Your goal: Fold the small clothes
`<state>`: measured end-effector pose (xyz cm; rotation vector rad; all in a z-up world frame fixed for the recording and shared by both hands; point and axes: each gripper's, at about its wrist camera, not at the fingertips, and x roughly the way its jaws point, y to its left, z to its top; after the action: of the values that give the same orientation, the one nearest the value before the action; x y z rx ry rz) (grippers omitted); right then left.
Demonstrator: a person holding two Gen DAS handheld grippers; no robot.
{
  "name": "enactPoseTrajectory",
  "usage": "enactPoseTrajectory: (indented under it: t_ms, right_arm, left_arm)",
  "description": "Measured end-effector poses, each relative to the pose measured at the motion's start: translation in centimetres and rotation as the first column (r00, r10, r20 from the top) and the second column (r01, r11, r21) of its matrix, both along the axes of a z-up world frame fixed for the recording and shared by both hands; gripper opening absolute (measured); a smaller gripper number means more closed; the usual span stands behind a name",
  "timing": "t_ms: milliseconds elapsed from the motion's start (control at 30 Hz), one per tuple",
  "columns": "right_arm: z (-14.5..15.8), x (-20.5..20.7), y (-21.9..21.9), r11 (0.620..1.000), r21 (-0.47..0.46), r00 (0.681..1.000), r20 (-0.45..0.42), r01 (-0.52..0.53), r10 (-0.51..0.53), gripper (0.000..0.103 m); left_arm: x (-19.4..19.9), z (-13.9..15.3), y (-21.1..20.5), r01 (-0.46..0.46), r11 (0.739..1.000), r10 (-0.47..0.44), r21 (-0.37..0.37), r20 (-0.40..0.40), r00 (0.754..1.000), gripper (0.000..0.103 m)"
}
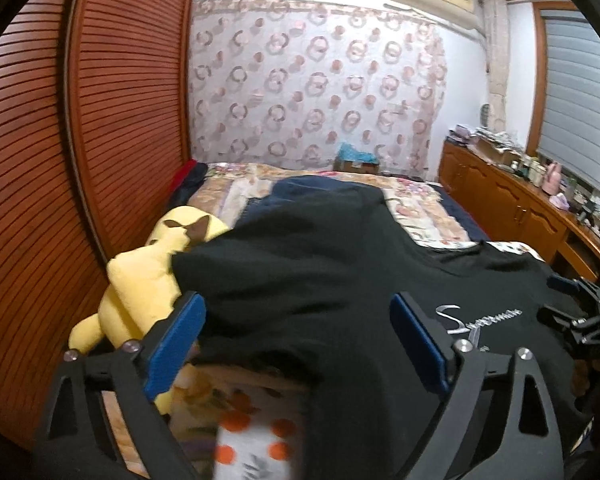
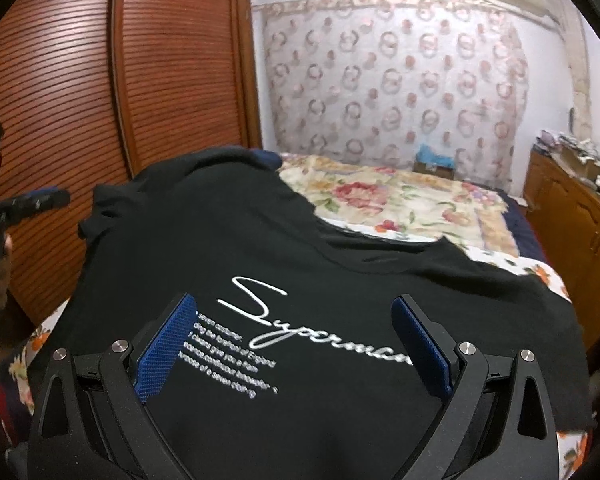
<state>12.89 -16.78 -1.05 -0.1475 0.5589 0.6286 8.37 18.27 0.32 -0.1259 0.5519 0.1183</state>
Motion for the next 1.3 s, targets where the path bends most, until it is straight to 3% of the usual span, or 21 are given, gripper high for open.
enactPoseTrajectory:
  t_ms: [100,133,167,367,533,733,767,833,933,1300]
  right_arm:
    - [-0.3,1.1,0.9,1.0,-0.005,1.0,-0.014,-0.023,0.023,0.1]
    - [-0.4,1.4,1.0,1.0,-0.005,0.999,-0.018,-0.028,0.028,0.1]
    - [-0.5,1.7,1.2,0.999,-0.005,0.999,-0.022,-0.032,0.032,0.1]
    - [-1.3,3.1,1.8,0.999,-0.006,0.997,-0.052,-0.049,0.049,0.1]
    - [-1.5,3.5,1.7,0.999,-0.006,0.997,-0.066,-0.048,0.047,0.1]
    - [-1.6,3.9,1.4,0.999,0.0,0.997,-0.071,-0.034,0.034,0.1]
    - [-1.6,3.9,1.4,0.999,0.0,0.997,-0.07,-0.034,0.034,0.1]
    - [-1.5,3.9,1.4,0.999,-0.001,0.997,-0.068,-0.035,0.035,0.1]
    - [-1.5,3.8,1.4,0.999,-0.001,0.997,-0.061,-0.039,0.038,0.1]
    - [-1.0,3.3,0.9,0.999,0.018,0.999,-0.038,-0.027,0.028,0.1]
  left_arm:
    - [1.0,-0.1,2.0,-0.02,1.0,0.02,-0.02,-0.02,1.0,0.076]
    - [1.3,-0.1,2.6,-0.025,0.999,0.024,-0.025,-0.023,0.999,0.066]
    - [1.5,0.1,2.7,-0.028,0.999,0.027,-0.029,-0.03,0.999,0.061]
    - [3.8,-1.3,6.6,-0.086,0.994,0.079,-0.073,-0.096,0.992,0.046]
    - [4.9,-2.8,7.8,-0.093,0.993,0.081,-0.08,-0.143,0.986,0.023]
    - [5.5,-3.1,7.6,-0.084,0.995,0.074,-0.051,-0.173,0.982,0.022]
    - [5.5,-3.1,7.5,-0.077,0.996,0.069,-0.038,-0.176,0.982,0.02]
    - [5.7,-3.0,7.3,-0.063,0.998,0.059,-0.015,-0.183,0.981,0.005]
    - [5.5,-2.6,6.6,-0.051,0.998,0.054,0.024,-0.175,0.983,0.0]
    - [3.5,3.9,2.5,0.019,0.993,-0.018,0.117,-0.01,1.0,0.0]
